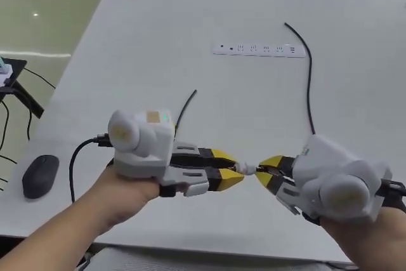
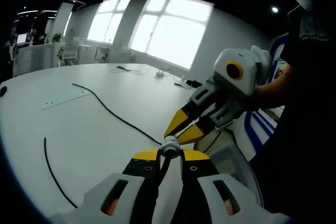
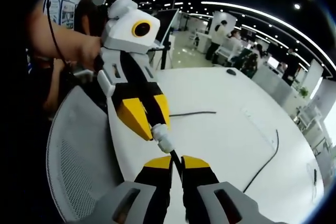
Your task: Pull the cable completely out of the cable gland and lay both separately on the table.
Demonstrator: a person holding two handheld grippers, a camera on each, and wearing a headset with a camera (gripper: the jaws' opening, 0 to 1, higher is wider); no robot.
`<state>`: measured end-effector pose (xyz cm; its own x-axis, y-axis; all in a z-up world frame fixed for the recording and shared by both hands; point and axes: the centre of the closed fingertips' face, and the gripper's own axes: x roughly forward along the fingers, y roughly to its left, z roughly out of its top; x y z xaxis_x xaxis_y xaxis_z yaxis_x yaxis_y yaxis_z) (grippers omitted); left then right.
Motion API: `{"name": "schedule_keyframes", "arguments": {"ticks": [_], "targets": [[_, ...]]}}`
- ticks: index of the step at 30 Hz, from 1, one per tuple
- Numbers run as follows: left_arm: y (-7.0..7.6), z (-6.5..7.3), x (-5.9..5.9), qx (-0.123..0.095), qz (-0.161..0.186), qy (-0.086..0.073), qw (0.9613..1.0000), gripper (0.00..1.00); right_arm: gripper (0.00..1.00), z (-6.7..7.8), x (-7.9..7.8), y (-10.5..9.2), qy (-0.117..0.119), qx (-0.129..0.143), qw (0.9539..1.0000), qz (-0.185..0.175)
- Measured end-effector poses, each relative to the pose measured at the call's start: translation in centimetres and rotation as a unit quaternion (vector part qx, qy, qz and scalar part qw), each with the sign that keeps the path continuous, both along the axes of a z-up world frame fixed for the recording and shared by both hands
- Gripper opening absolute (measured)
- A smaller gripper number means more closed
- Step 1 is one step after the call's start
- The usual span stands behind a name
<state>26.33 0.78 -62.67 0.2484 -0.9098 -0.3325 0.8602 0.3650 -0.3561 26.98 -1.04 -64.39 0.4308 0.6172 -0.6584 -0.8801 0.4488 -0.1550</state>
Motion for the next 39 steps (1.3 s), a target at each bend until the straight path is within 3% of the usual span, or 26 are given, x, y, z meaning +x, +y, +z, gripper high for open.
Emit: {"name": "schedule_keyframes", "arguments": {"ticks": [14, 26, 34, 39], "targets": [[0.2, -0.1, 0.1, 0.002, 0.005, -0.003, 1.0, 0.15, 0.0, -0.6, 0.3, -0.7, 0.023, 0.018, 0.9991, -0.029], [0.3, 0.2, 0.2, -0.004, 0.009, -0.003, 0.9999, 0.15, 0.0, -1.6, 0.8, -1.9, 0.051, 0.033, 0.9954, -0.074], [0.6, 0.7, 0.3, -0.023, 0.015, 0.002, 0.9996, 0.15, 0.0, -3.1, 1.4, -4.0, 0.08, 0.035, 0.988, -0.128], [0.7, 1.0, 0.5, -0.025, 0.019, -0.005, 0.9995, 0.15, 0.0, -4.3, 1.6, -5.3, 0.114, 0.06, 0.9778, -0.165]]}}
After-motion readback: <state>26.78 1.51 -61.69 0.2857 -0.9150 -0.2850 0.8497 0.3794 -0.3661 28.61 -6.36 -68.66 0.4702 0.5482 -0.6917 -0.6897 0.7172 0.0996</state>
